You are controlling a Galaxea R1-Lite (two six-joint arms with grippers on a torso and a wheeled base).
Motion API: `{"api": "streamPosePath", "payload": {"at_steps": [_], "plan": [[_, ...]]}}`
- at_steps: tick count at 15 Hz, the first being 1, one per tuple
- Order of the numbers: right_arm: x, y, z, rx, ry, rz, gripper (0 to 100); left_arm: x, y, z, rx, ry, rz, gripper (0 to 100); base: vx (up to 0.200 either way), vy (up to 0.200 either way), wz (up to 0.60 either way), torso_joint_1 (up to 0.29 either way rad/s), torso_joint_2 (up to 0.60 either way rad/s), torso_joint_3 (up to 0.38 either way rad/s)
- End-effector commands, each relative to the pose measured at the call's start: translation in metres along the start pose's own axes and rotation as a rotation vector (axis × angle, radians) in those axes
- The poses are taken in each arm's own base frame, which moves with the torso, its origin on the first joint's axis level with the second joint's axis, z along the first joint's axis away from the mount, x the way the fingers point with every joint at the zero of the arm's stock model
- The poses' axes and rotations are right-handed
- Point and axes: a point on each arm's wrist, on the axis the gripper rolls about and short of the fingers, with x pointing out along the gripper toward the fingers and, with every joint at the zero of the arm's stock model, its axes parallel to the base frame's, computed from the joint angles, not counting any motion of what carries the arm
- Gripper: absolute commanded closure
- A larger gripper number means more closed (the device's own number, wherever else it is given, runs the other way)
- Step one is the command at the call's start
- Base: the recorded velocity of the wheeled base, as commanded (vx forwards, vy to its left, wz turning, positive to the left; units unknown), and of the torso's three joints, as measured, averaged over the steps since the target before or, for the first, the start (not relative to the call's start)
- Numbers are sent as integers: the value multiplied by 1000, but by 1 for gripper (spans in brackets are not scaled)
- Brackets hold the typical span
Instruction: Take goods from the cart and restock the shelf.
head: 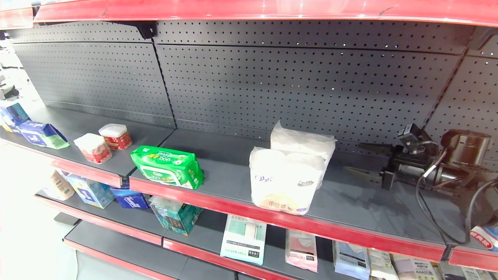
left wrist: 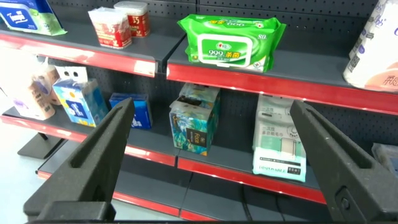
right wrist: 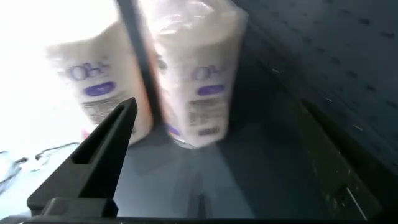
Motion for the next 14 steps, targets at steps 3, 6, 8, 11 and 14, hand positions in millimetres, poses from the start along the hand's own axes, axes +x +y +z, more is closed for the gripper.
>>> {"api": "streamPosePath", "payload": {"at_steps": [3,6,8,11,14], "plan": [[-35,32,34,-42,38,-230,0,0,0,0,-1,0,0,0,0,0,0,0,0,0],[-69,75,43,-28,91,-384,0,0,0,0,-1,0,0,0,0,0,0,0,0,0],[-88,94,58,4,67,-399,0,0,0,0,-1,0,0,0,0,0,0,0,0,0],[-116,123,57,-5,42,-397,0,0,0,0,-1,0,0,0,0,0,0,0,0,0],[-137,144,52,-27,3,-403,0,0,0,0,-1,0,0,0,0,0,0,0,0,0]]}}
